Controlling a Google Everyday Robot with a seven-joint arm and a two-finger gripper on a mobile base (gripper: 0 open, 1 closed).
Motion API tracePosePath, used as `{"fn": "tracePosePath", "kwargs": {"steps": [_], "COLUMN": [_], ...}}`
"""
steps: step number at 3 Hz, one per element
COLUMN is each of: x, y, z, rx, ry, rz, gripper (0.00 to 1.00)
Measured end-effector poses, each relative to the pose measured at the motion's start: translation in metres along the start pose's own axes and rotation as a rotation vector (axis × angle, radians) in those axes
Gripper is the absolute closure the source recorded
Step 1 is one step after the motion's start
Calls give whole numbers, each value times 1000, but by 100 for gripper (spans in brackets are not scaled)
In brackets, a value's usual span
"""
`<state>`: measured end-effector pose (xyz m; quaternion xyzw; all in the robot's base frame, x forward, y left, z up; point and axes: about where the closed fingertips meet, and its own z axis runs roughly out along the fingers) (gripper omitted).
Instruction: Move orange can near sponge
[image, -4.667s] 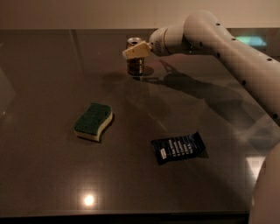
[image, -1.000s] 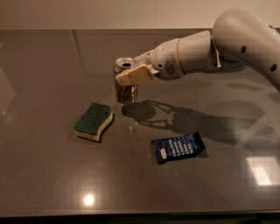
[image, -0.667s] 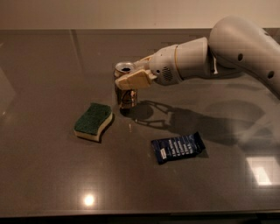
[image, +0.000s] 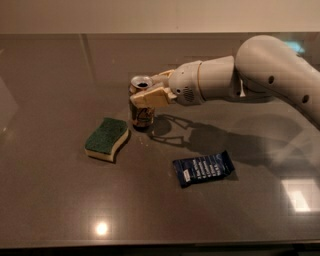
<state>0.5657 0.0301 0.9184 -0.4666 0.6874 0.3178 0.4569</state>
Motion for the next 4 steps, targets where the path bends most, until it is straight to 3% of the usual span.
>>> {"fn": "tracePosePath", "kwargs": {"steps": [2, 3, 4], "x": [2, 1, 1], "y": [0, 2, 2], "z": [5, 6, 6], "rx": [4, 0, 0], "ry": [2, 2, 2], "rz": [-11, -13, -13], "gripper": [13, 0, 0]}}
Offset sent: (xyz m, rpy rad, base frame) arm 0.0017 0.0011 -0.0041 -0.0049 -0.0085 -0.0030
